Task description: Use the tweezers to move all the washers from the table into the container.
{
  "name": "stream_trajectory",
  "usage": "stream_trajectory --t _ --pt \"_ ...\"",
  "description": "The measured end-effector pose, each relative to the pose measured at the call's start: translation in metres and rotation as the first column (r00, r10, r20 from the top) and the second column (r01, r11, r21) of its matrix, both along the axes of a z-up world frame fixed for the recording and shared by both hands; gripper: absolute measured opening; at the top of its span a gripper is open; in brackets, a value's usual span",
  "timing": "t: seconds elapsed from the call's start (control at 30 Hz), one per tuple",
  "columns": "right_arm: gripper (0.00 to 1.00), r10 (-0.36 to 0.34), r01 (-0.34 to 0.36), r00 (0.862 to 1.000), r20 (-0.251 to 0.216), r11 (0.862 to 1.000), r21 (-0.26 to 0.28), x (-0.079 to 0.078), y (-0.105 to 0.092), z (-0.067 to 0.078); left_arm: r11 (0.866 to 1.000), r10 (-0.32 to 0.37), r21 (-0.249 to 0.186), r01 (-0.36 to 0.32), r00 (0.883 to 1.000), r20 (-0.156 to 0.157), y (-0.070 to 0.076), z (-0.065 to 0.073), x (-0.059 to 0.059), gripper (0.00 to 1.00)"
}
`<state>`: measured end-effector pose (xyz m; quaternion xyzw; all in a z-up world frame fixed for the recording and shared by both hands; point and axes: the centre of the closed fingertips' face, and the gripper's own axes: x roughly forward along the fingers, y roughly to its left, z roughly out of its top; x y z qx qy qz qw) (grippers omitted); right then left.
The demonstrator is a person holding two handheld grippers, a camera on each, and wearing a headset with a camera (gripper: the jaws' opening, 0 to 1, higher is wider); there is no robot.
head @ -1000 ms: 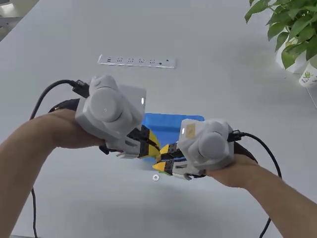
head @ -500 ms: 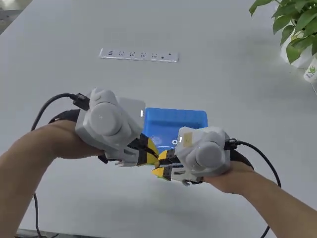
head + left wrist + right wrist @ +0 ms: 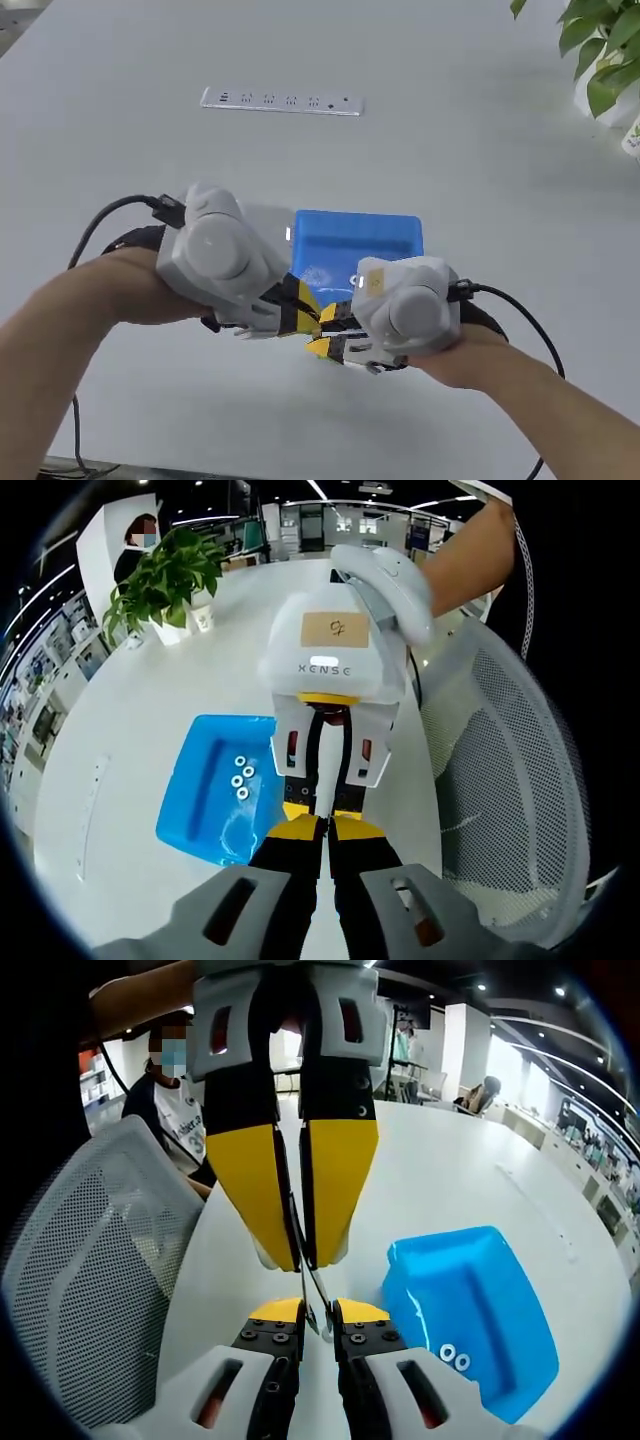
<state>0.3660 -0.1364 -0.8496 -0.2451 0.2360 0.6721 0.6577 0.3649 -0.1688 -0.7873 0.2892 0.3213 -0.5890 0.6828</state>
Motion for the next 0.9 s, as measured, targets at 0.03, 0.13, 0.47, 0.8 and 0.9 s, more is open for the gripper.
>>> stream_trajectory --t 0.03,0.13,0.47,0.8,0.9 --pt "0.13 -0.001 0.001 1.0 0.001 1.0 0.0 0.0006 -0.0001 -0.0006 1.0 -0.001 0.001 0.001 1.0 0.0 -0.0001 -0.0005 0.0003 0.06" --pt "0.13 -0.006 0.006 1.0 -0.011 1.0 0.004 0.0008 -0.0002 -0.003 1.0 -0.003 0.005 0.003 1.0 -0.005 -0.0005 -0.0024 0.0006 0.06" --pt "0.13 -0.004 0.004 1.0 -0.02 1.0 -0.004 0.0012 -0.0011 -0.0076 1.0 -0.013 0.005 0.013 1.0 -0.008 -0.0046 -0.0076 0.0012 0.06" --pt "0.12 -0.009 0.009 1.0 -0.028 1.0 0.004 0.0016 -0.0012 -0.0077 1.0 -0.009 -0.001 0.009 1.0 -0.018 -0.0046 -0.0075 0.0029 0.06" --pt "0.12 -0.014 0.014 0.999 -0.037 1.0 0.0 0.0012 -0.0016 -0.0082 1.0 -0.008 -0.002 0.008 1.0 -0.021 -0.0051 -0.0077 0.0029 0.06"
